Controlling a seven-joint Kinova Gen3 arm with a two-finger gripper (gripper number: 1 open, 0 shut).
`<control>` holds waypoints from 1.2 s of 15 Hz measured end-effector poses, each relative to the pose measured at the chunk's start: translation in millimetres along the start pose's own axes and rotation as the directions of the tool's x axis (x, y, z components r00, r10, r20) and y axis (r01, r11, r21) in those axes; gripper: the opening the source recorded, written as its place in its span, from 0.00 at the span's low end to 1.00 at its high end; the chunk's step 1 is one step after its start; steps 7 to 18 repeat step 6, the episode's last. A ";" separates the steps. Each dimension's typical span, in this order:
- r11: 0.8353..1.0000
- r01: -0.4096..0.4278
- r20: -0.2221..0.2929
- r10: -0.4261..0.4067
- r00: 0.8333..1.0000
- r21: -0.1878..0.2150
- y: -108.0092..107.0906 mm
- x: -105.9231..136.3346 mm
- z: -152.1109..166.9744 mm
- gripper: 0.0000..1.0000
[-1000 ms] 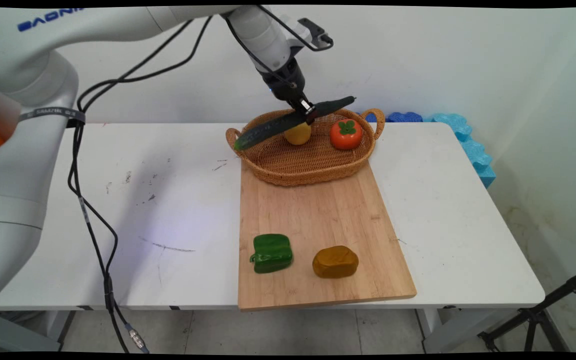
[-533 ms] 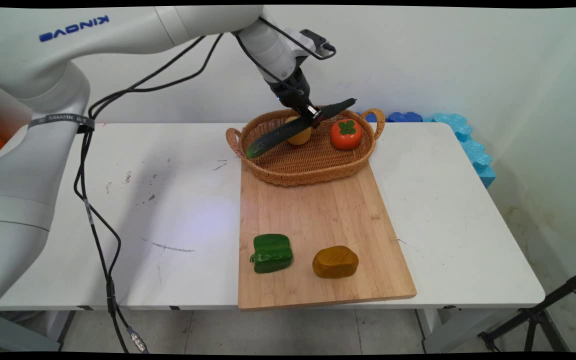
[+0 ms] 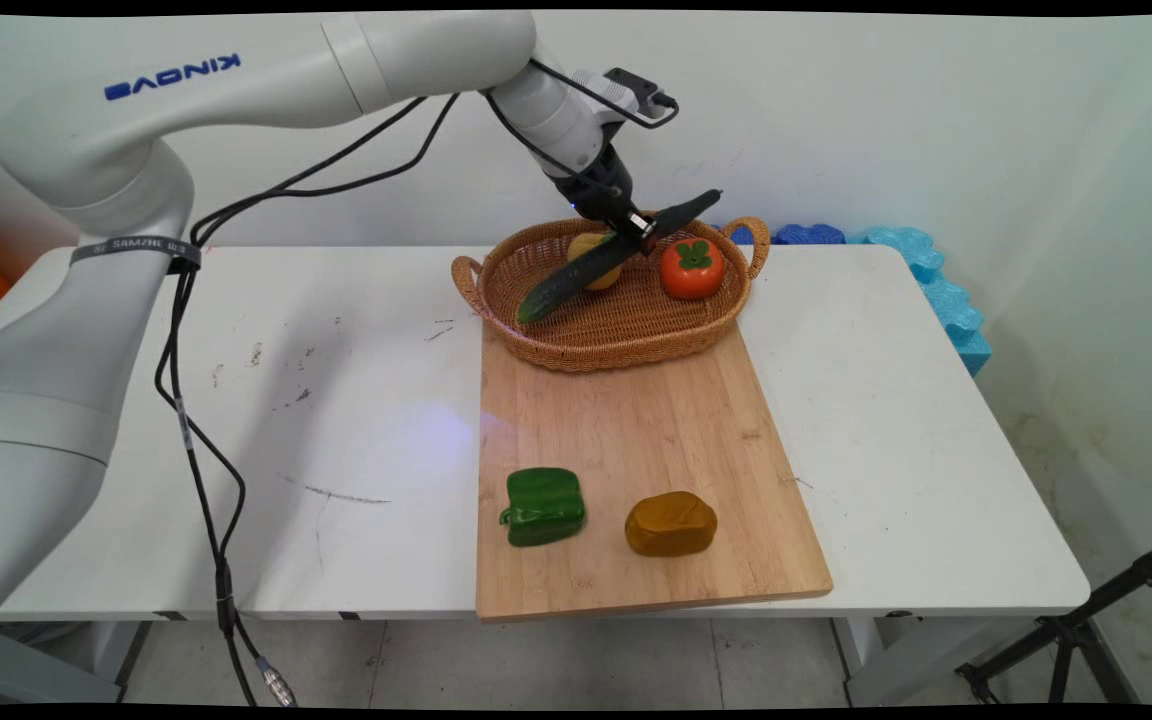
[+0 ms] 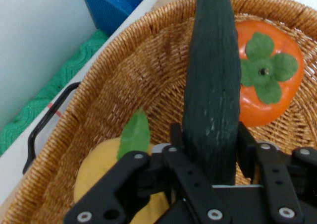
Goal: Place the picked object in the vegetable basket
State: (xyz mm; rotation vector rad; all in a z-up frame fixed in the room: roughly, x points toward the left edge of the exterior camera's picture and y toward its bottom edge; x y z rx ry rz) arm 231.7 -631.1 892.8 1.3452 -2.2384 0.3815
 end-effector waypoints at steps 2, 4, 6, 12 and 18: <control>1.000 0.006 -0.018 -0.006 1.000 0.000 -1.2 0.0 3.3 1.00; 1.000 0.007 -0.034 -0.007 0.999 -0.001 -1.7 -0.1 5.5 1.00; 1.000 0.005 -0.049 -0.005 0.999 -0.002 -1.1 0.1 4.9 1.00; 1.000 0.005 -0.049 -0.005 0.999 -0.002 -1.1 0.1 4.9 1.00; 1.000 0.005 -0.049 -0.005 0.999 -0.002 -1.1 0.1 4.9 1.00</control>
